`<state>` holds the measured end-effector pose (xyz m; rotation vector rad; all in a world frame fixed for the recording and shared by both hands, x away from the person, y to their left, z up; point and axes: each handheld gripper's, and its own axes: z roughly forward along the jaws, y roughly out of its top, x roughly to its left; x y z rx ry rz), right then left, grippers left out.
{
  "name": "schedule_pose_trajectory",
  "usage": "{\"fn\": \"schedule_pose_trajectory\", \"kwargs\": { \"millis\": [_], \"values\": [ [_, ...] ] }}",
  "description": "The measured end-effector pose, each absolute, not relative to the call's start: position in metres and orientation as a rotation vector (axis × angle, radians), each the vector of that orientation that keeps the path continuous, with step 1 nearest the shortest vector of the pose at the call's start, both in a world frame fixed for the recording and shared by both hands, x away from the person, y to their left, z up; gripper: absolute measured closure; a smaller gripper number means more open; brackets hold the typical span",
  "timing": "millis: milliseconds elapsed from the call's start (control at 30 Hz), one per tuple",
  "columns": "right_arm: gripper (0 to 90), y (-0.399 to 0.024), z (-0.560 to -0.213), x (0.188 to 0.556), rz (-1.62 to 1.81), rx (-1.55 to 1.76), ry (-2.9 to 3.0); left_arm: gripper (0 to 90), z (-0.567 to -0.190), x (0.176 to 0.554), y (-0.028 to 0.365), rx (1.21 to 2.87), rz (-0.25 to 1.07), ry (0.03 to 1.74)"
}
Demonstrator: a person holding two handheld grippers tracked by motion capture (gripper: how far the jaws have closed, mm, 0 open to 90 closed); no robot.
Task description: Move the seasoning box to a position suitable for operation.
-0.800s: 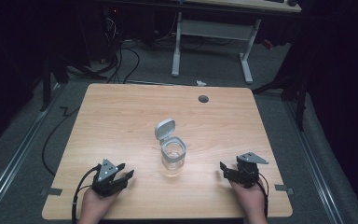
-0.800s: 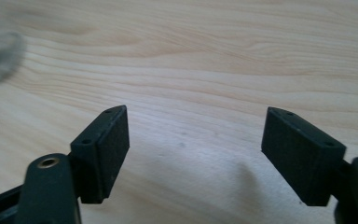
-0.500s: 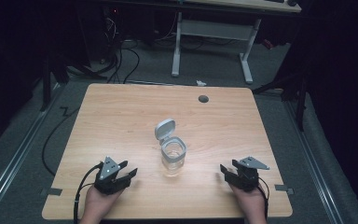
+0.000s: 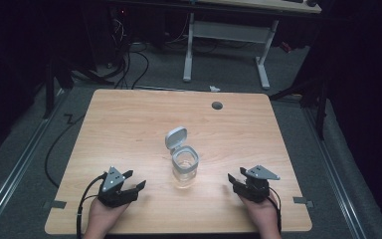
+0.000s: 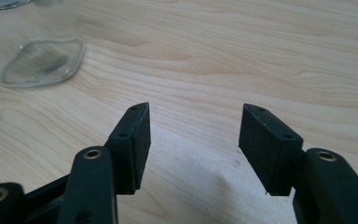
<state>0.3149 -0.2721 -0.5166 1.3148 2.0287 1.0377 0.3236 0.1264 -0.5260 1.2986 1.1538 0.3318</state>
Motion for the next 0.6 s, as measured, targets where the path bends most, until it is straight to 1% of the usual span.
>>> {"fn": "schedule_pose_trajectory", "kwargs": {
  "millis": [67, 133, 300, 367, 433, 467, 533, 600],
  "values": [
    [48.2, -0.268, -0.515, 0.316, 1.043, 1.309, 2.020, 35.6, -0.527, 0.325, 0.127, 1.293, 0.327, 1.162],
    [53.0, -0.265, -0.513, 0.317, 1.066, 1.307, 2.019, 35.3, -0.527, 0.325, 0.129, 1.296, 0.324, 1.167],
    [57.4, -0.247, -0.506, 0.323, 1.077, 1.292, 2.063, 37.6, -0.526, 0.324, 0.132, 1.281, 0.316, 1.170],
    [57.8, -0.240, -0.505, 0.325, 1.072, 1.281, 2.069, 38.4, -0.525, 0.325, 0.133, 1.273, 0.310, 1.176],
    [61.5, -0.233, -0.506, 0.328, 1.065, 1.265, 2.080, 39.0, -0.525, 0.326, 0.133, 1.267, 0.305, 1.181],
    [61.5, -0.233, -0.506, 0.328, 1.065, 1.265, 2.080, 39.2, -0.525, 0.326, 0.133, 1.267, 0.305, 1.181],
    [66.8, -0.227, -0.507, 0.333, 1.079, 1.265, 2.102, 39.4, -0.525, 0.325, 0.133, 1.268, 0.317, 1.175],
    [68.0, -0.223, -0.508, 0.336, 1.091, 1.255, 2.112, 39.6, -0.524, 0.324, 0.133, 1.265, 0.327, 1.170]
  ]
}}
